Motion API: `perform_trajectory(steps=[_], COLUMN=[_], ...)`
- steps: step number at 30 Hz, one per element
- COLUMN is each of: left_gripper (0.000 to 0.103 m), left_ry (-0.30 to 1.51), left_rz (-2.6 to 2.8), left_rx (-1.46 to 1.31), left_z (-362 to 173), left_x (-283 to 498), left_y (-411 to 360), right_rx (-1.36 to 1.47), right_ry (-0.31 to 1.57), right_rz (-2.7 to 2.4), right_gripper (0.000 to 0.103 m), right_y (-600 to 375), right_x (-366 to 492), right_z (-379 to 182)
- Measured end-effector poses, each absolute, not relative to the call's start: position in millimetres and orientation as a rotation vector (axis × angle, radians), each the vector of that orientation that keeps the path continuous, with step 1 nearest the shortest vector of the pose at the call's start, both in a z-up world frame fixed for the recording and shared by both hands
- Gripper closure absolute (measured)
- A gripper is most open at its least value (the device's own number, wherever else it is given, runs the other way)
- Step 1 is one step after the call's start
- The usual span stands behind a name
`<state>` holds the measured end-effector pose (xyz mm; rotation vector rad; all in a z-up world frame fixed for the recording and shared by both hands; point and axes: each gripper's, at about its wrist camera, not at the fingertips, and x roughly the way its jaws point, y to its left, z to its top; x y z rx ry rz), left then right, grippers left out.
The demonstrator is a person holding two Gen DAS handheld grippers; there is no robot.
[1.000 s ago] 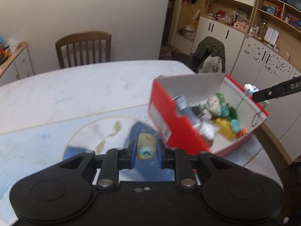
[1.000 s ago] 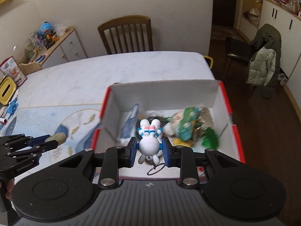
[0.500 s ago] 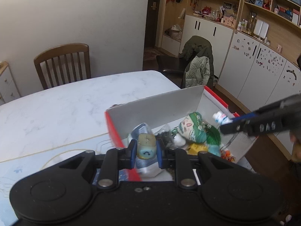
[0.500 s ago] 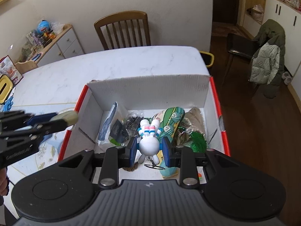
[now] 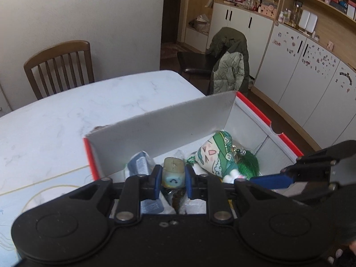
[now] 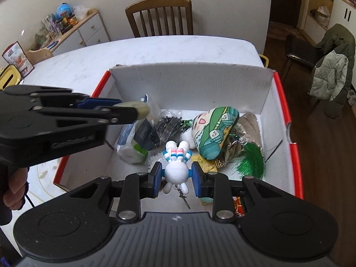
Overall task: Organize objects
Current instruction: 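Carry the green block and rabbit keychain into the shoebox with both tools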
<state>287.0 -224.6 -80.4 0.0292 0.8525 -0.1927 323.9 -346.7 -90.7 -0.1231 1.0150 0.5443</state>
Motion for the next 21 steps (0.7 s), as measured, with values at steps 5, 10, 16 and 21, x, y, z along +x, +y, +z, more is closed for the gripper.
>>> perform_trajectory(steps=[5, 10, 16, 21], left_gripper=[0.084, 0.083, 0.084, 0.084], left_ry=[0.884, 0.937, 0.99, 1.038], left_rz=[-0.201, -0.211, -0.22, -0.202], left_rx=[0.05, 0.036, 0.03, 0.008], left_z=[-93.6, -105.1, -114.9, -126.3], left_x=[296.3, 302.0, 306.0, 310.0], left_y=[-233.4, -235.4, -238.3, -235.7], right_rx=[-0.13, -0.159, -0.161, -0.154], right_ry=[1.033, 1.051, 1.079, 1.088], right_rz=[0.556, 0.555, 0.562, 0.564], right_gripper=[0.075, 0.075, 0.075, 0.075], right_y=[-342.5, -338.6, -339.5, -341.3], right_x=[326.1, 329.3, 334.1, 336.3], right_z=[-102.6, -116.7, -127.6, -133.0])
